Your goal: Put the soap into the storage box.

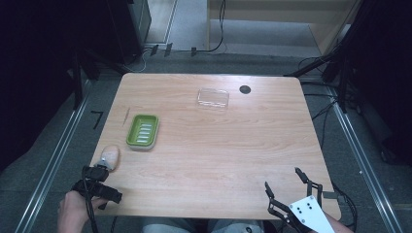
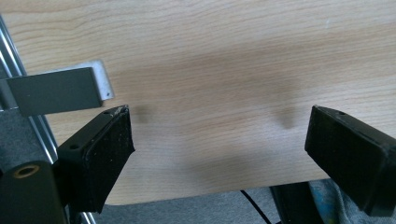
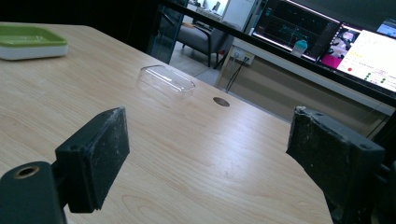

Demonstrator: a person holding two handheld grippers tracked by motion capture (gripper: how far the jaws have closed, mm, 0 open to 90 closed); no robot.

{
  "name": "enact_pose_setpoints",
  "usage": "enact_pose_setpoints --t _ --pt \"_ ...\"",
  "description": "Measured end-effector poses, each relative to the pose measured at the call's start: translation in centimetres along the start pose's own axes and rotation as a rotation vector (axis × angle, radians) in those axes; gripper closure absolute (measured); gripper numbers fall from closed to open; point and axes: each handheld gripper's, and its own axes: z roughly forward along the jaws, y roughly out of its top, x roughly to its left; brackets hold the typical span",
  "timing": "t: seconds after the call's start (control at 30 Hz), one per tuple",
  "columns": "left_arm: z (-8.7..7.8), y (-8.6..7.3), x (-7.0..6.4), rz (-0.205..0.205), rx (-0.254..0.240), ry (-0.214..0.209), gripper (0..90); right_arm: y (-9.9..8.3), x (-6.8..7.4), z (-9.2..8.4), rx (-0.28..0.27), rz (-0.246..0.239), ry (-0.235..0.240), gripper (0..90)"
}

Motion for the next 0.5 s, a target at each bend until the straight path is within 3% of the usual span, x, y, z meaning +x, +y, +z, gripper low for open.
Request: enact_pose_setpoints --t 0.5 --pt "0.02 0.15 -0.02 0.017 0.01 -0.003 6.7 -0.02 0.12 -0.15 0.004 -0.003 0.0 13.1"
